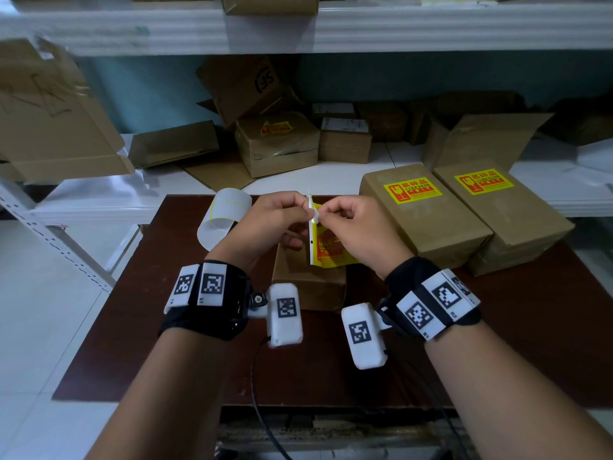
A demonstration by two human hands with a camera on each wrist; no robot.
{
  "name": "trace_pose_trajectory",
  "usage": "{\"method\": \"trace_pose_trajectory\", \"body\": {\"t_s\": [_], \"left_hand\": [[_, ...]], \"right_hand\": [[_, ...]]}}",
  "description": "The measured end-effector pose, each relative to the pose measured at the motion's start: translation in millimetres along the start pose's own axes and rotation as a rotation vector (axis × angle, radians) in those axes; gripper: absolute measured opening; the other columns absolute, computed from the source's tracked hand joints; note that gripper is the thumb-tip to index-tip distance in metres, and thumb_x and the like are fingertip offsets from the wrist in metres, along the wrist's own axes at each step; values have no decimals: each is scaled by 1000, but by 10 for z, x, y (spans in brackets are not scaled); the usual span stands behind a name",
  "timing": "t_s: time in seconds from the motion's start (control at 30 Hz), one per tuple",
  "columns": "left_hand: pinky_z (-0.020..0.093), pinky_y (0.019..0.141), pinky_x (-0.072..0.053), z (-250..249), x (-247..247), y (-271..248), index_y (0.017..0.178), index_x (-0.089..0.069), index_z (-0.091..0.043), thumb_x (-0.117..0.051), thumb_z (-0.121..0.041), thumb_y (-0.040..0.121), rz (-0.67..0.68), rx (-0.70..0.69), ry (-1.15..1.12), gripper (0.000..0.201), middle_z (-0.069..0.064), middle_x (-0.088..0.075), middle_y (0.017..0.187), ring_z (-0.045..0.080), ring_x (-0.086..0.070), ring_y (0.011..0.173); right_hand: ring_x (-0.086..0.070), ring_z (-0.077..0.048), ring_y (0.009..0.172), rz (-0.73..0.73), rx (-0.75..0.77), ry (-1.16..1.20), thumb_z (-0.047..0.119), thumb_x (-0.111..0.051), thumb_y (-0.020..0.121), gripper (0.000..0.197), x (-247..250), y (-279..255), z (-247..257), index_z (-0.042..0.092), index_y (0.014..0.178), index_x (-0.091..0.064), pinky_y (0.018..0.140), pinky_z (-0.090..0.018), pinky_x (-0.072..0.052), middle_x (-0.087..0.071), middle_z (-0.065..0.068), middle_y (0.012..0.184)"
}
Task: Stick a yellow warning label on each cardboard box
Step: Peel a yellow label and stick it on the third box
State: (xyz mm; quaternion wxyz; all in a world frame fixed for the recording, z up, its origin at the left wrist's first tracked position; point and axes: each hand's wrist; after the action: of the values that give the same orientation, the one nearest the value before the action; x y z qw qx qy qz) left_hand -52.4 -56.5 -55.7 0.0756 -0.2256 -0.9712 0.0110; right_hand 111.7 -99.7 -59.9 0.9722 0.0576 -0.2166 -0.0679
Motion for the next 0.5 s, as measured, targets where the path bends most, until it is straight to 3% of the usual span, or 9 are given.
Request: {"method": "trace_pose_trajectory", "body": {"t_s": [0.23, 0.33, 0.43, 0.5], "left_hand": [[37, 71, -52, -1, -2, 5, 81, -65, -16, -63, -14, 89, 15, -16, -20, 8, 13, -60, 88, 24, -60, 82], [40, 75, -53, 0, -6, -6, 84, -66, -14, -62, -16, 87, 44, -25, 2, 4, 15, -61, 92, 26, -62, 86], [37, 72, -52, 13, 3, 5, 80, -66, -18, -62, -10, 91, 44, -28, -2, 14, 9, -63, 84, 22, -62, 81], [36, 71, -52, 5, 9, 6, 74, -67, -22, -65, -16, 85, 42, -27, -12, 13, 5, -63, 80, 18, -62, 77]], "right_hand": [[-69, -12, 86, 21, -22, 73, 24, -65, 95, 18, 42, -17, 46, 15, 91, -79, 76, -29, -54, -76, -1, 89], [-70, -14, 88, -9, 10, 49, 28, -69, 93, 16, 18, -1, 28, 16, 91, -78, 80, -29, -55, -76, 0, 88], [-68, -11, 86, -15, 4, 37, 25, -68, 94, 13, 16, 13, 8, 15, 92, -78, 76, -23, -52, -75, 2, 88], [-67, -9, 84, -19, 0, 34, 23, -67, 94, 12, 24, 23, -2, 16, 92, -77, 74, -21, -50, -73, 3, 87]]}}
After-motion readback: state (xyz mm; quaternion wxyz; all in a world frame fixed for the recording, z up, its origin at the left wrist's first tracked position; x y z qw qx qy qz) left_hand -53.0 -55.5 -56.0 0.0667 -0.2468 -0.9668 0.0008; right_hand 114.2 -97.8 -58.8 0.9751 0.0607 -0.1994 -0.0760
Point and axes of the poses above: each hand's wrist, its own y-axis towards the middle knuckle, its own x-axis out of the back of the hand, z = x × y
